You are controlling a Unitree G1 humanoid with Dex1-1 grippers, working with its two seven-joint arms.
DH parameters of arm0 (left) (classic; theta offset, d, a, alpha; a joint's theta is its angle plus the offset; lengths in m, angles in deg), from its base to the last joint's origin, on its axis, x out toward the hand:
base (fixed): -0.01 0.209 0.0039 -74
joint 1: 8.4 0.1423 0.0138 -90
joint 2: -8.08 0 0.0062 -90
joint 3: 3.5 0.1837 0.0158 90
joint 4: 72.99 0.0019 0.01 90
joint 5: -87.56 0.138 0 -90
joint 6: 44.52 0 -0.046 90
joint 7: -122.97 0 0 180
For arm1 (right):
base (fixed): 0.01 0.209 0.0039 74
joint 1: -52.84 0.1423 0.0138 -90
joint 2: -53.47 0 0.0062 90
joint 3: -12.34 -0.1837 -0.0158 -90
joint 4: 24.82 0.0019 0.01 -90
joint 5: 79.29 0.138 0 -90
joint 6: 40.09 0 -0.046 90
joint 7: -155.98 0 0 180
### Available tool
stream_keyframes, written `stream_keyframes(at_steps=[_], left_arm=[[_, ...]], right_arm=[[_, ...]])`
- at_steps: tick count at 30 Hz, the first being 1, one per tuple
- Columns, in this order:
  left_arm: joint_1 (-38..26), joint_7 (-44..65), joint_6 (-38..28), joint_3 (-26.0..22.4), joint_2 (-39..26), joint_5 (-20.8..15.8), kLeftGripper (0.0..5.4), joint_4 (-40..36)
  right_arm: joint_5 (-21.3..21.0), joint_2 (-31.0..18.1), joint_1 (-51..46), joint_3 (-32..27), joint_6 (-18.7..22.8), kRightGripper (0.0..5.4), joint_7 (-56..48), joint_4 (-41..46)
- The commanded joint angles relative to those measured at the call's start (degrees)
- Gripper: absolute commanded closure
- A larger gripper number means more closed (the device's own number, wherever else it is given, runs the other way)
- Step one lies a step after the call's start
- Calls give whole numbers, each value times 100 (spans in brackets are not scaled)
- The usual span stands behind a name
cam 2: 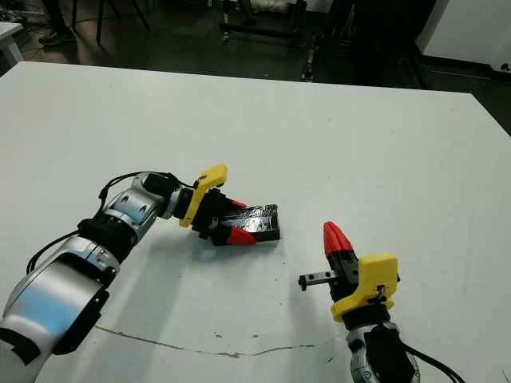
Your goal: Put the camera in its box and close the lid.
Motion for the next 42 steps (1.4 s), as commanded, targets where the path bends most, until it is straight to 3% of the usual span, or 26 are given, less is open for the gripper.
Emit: stream_keyframes(at_steps=[1,9,15,24,29,34,42], left_arm=[[68,-443,-83,367,683,484,228,297],[-2,-577,-607,559,705,917,228,405],[-26,-524,-728,597,754,1034,228,491],[-65,-615,-755,779,899,1179,228,588],[140,-1157,-425,631,931,1102,228,440],[283,-1658,-926,815,788,1444,154,284],[303,-1419,-852,691,774,1291,44,453]], right_arm=[[3,-65,-8,-64,-33,540,18,24],[29,-58,-24,-93,-1,540,13,29],[10,-52,-42,-77,-59,540,9,11],[-23,-11,-98,-46,-65,540,58,28],[-130,-11,-137,-13,-60,540,120,49],[-50,10,-169,-22,-31,540,112,53],[1,9,-173,-17,-123,540,57,0]])
